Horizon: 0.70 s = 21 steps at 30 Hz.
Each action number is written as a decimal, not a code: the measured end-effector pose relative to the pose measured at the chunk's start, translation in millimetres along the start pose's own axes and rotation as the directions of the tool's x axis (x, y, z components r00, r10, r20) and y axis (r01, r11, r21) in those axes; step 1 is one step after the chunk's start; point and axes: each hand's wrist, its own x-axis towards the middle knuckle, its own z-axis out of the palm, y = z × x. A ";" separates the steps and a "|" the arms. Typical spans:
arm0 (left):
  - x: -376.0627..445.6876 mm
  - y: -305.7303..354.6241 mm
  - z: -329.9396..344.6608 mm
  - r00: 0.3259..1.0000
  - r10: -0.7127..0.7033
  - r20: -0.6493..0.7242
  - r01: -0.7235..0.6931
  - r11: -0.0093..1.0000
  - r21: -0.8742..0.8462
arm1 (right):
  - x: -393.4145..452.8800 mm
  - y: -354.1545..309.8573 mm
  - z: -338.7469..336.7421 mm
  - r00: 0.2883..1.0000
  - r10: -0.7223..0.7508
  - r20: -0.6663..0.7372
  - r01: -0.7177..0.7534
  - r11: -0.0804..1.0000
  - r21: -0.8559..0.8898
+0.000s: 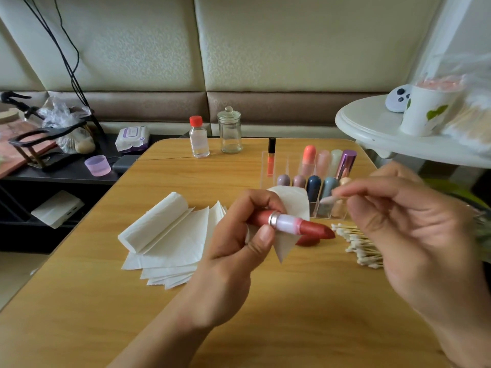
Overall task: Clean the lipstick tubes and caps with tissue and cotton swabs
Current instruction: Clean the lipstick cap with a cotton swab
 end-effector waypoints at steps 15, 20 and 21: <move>-2.8 -2.1 -1.0 0.998 0.027 0.052 -0.028 0.999 0.019 | -3.6 1.1 6.6 0.990 0.003 0.140 0.001 1.000 -0.027; -4.0 -5.3 -1.0 0.999 0.035 0.029 -0.034 0.999 -0.015 | -3.1 1.1 8.2 0.989 0.020 0.144 -0.028 0.998 0.056; -4.1 -5.0 -1.2 0.999 0.026 0.026 -0.026 0.999 -0.024 | -2.8 1.0 8.1 0.989 0.017 0.146 -0.027 0.997 0.068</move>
